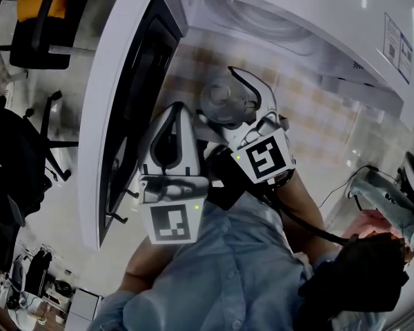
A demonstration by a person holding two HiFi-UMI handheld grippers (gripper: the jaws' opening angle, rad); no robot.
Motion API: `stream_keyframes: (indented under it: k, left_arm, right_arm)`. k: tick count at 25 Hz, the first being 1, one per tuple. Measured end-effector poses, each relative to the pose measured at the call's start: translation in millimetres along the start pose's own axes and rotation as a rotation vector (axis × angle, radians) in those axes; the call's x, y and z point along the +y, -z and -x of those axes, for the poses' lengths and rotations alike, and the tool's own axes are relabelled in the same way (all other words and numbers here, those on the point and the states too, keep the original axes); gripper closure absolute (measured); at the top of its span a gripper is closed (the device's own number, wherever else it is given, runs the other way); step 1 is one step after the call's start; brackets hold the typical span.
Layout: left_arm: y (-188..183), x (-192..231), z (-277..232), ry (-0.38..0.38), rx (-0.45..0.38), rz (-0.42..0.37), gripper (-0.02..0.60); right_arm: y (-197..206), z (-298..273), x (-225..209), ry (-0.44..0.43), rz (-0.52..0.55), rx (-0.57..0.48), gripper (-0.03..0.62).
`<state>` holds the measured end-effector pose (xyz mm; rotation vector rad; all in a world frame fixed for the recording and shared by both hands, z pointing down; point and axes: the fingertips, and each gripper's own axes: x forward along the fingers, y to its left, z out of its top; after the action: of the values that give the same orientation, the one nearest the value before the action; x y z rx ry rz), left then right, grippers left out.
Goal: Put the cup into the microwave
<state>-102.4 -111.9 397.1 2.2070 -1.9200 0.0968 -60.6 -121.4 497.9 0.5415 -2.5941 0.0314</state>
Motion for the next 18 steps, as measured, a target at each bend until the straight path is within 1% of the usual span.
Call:
stream_keyframes:
  k: [3, 7, 12, 18]
  left_arm:
    - [0, 1, -1, 0.002, 0.002, -0.002, 0.574]
    - [-2, -1, -3, 0.017, 0.013, -0.009, 0.574]
    - [-4, -6, -4, 0.033, 0.027, -0.022, 0.574]
    - [-7, -12, -9, 0.051, 0.026, -0.028, 0.574]
  right_arm:
    - [1, 0, 2, -0.005, 0.005, 0.011, 0.212]
    - [2, 0, 2, 0.010, -0.011, 0.020, 0.215]
    - [-1, 2, -4, 0.043, -0.085, -0.004, 0.217]
    - [0, 9, -14, 0.072, -0.144, -0.015, 0.217]
